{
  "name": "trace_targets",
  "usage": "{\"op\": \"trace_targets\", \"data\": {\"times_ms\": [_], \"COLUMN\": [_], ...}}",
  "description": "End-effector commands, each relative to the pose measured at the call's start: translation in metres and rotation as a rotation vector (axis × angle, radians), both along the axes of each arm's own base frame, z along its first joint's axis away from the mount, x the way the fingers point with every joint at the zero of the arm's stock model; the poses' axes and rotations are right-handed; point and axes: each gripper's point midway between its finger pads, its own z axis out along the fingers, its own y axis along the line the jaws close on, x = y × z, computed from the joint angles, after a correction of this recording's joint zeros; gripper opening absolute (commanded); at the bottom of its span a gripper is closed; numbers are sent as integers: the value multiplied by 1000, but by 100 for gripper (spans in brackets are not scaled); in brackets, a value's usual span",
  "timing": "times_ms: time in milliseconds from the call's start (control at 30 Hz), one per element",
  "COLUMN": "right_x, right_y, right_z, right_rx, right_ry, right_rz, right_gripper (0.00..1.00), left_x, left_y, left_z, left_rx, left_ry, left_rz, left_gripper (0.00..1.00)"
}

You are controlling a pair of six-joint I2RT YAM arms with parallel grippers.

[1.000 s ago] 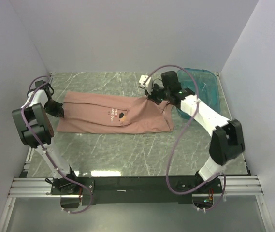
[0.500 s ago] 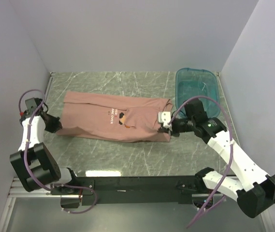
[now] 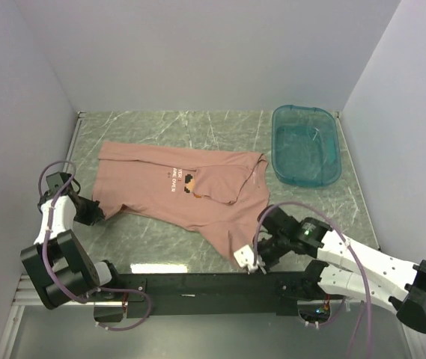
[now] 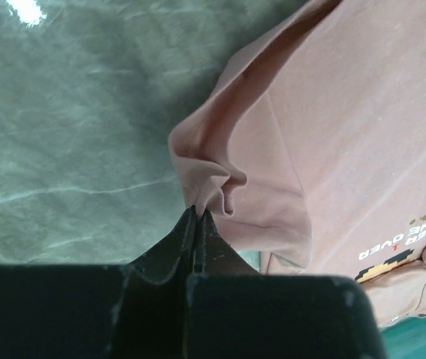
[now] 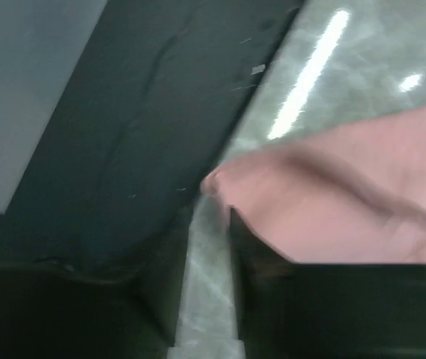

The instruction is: Fold and stack the t-shirts

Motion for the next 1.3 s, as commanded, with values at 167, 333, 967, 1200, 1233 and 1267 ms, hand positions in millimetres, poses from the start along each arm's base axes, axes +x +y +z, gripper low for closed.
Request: {"op": "trace_targets", "data": {"times_ms": [167, 333, 967, 1200, 1233, 1267], "right_x": [25, 39, -22, -18, -18, -18], "right_y": [-7, 12, 16, 16, 16, 17], "right_z": [-11, 1, -60, -70, -72, -72], "right_rx": [-107, -66, -238, -280, -282, -284], "right_ry": [-204, -136, -159, -175, -175, -174], "right_rz": [-44, -194, 200, 187, 186, 187], "right_gripper": [48, 48, 44, 43, 43, 43], "left_x": [4, 5, 9, 10, 10, 10], "left_y": [-3, -6, -8, -9, -8, -8], "left_z": [13, 14, 14, 14, 14, 14], "left_rx": [10, 2, -9, -12, -12, -11], "left_ry": [-91, -109, -125, -127, -129, -128], "left_rz": [-21, -38, -59, -60, -58, -60], "left_gripper": [0, 0, 0, 0, 0, 0]}}
